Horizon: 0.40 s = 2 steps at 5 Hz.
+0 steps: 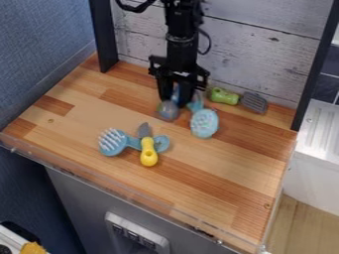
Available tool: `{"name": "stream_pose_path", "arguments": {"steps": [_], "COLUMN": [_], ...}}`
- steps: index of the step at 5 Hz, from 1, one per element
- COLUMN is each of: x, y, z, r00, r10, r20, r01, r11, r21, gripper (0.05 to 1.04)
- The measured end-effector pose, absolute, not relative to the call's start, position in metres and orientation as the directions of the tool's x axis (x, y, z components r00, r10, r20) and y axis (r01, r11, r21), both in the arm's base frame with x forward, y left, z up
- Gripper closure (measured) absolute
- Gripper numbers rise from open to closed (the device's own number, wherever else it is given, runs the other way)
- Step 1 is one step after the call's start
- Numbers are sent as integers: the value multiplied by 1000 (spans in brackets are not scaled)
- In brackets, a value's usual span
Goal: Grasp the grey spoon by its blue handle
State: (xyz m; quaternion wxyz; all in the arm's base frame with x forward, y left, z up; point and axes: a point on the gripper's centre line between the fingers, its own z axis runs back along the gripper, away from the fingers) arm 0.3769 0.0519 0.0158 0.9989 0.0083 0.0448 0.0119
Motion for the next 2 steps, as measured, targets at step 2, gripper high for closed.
{"name": "stream_pose_path", "arguments": {"steps": [2], "x": [382], "y": [59], "z": [50], "r00": [986], "r10": [80], "r20": [-145], "r01": [-79], "r11": [997], "r21": [16], "gripper": [998]}}
